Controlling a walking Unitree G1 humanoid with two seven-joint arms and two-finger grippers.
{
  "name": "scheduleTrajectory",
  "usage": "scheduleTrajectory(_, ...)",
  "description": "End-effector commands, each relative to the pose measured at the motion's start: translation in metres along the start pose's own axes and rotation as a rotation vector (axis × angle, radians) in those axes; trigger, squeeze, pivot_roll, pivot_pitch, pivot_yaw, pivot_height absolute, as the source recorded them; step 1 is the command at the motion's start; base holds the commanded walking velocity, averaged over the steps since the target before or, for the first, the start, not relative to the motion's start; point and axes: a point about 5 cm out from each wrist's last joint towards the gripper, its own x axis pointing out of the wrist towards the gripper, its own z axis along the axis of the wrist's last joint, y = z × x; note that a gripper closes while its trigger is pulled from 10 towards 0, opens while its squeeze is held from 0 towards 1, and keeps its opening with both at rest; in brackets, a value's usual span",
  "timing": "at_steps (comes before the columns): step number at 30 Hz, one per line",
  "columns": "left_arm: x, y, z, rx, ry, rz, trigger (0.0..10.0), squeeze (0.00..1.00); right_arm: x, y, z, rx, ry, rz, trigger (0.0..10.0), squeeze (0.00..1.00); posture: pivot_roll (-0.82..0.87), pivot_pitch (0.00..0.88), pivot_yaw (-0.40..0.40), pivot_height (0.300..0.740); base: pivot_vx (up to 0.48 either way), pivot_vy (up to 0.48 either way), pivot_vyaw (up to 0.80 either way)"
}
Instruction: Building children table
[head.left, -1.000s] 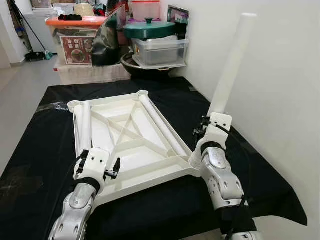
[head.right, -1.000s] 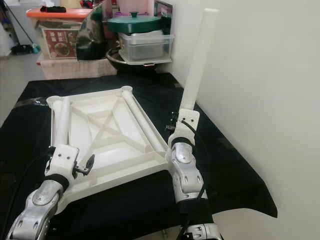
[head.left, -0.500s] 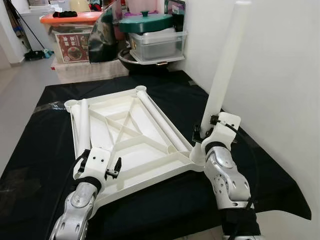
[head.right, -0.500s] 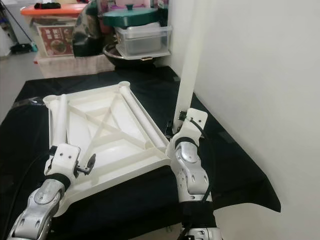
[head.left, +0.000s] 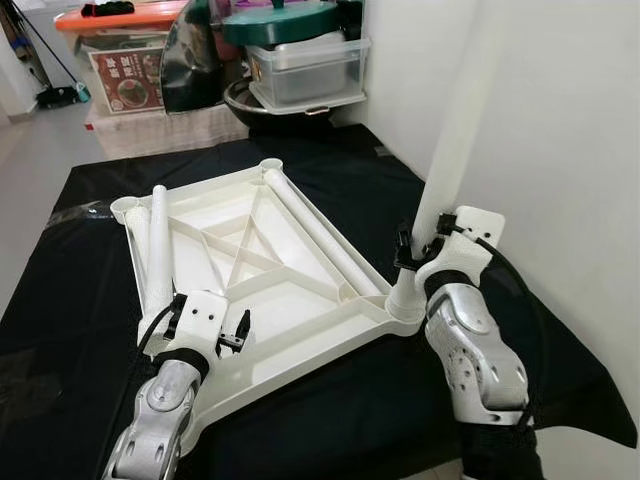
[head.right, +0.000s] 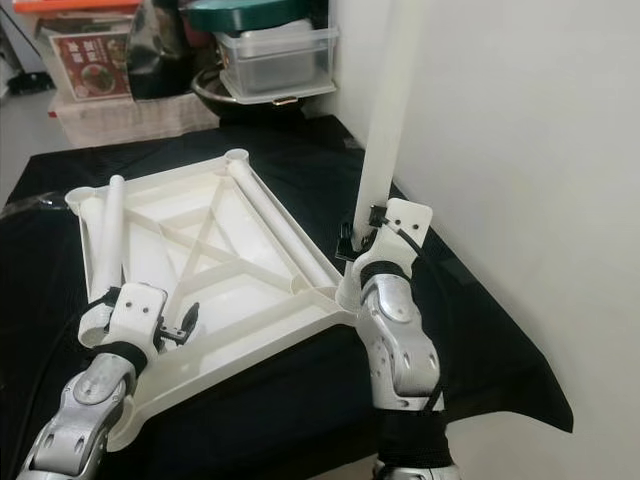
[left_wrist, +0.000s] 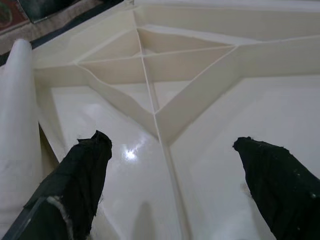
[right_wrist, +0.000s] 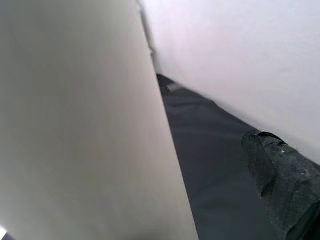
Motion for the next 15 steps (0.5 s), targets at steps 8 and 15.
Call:
scheduleTrajectory(8,-0.005,-0.004,0.011,-0.021,-0.086,-0.041,10.0,0.00,-0.015,0.007,0.007,-0.019,-0.029,0.108,10.0,1.00,0.03,0.000,0.006,0.740,0.000,0.000,0.00)
scheduleTrajectory(15,-0.005,-0.004,0.012,-0.020,-0.094,-0.047,10.0,0.00,-0.030,0.011,0.012,-0.009,-0.035,0.190,10.0,1.00,0.01,0.000,0.013,0.740,0.000,0.000,0.00)
